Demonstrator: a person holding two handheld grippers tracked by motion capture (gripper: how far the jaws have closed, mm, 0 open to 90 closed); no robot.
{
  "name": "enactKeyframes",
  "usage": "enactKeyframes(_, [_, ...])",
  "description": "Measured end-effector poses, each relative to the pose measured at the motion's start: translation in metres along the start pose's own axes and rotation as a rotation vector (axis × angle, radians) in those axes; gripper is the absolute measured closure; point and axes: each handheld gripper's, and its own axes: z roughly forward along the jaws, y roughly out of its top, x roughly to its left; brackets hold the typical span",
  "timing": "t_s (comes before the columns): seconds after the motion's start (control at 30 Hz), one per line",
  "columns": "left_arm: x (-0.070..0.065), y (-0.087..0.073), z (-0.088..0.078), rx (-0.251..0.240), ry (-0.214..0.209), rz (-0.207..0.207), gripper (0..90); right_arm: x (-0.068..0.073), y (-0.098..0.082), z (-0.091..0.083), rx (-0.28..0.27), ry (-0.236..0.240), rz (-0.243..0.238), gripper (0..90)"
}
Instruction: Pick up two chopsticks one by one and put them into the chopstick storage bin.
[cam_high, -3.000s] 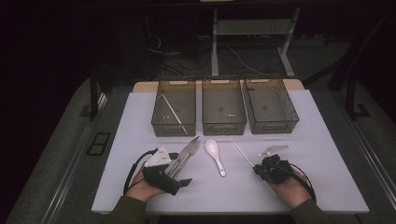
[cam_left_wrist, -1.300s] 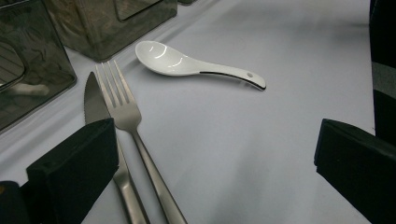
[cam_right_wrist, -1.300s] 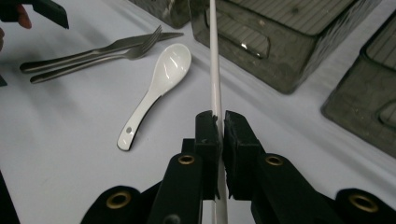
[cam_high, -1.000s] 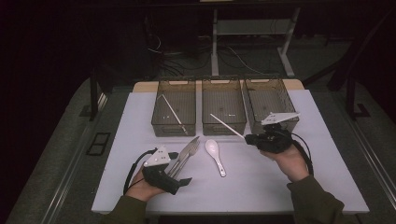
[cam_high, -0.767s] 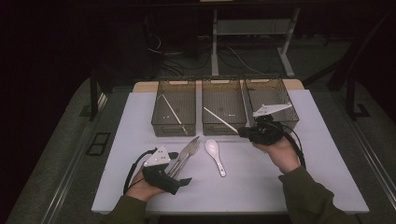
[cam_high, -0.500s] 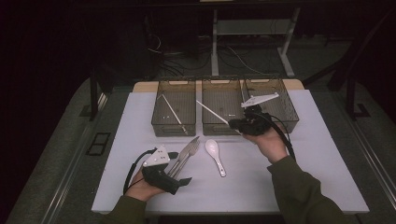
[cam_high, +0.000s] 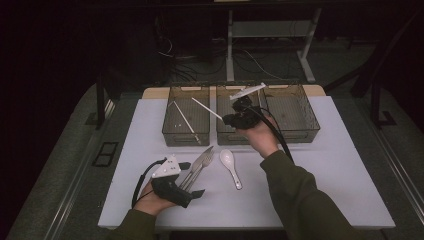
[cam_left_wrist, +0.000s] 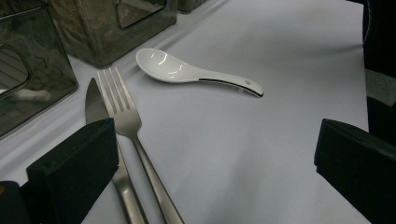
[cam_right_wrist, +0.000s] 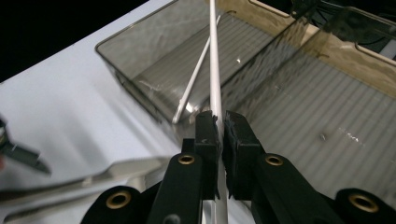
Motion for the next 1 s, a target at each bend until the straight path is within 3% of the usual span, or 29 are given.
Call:
enactKeyframes(0.57, [0.000, 0.001, -0.002, -0.002, 0.002, 0.008, 0.0, 0.012, 0.051, 0.090, 0.061, -0.051, 0.063, 84.5])
enactKeyframes(0.83, [0.000, 0.001, -0.002, -0.004, 0.001, 0.010, 0.0, 0.018, 0.061, 0.124, 0.092, -0.069, 0.104, 84.4])
enactKeyframes(1.0, [0.000, 0.002, -0.002, -0.009, -0.003, 0.013, 0.0, 0.020, 0.062, 0.136, 0.100, -0.063, 0.118, 84.1])
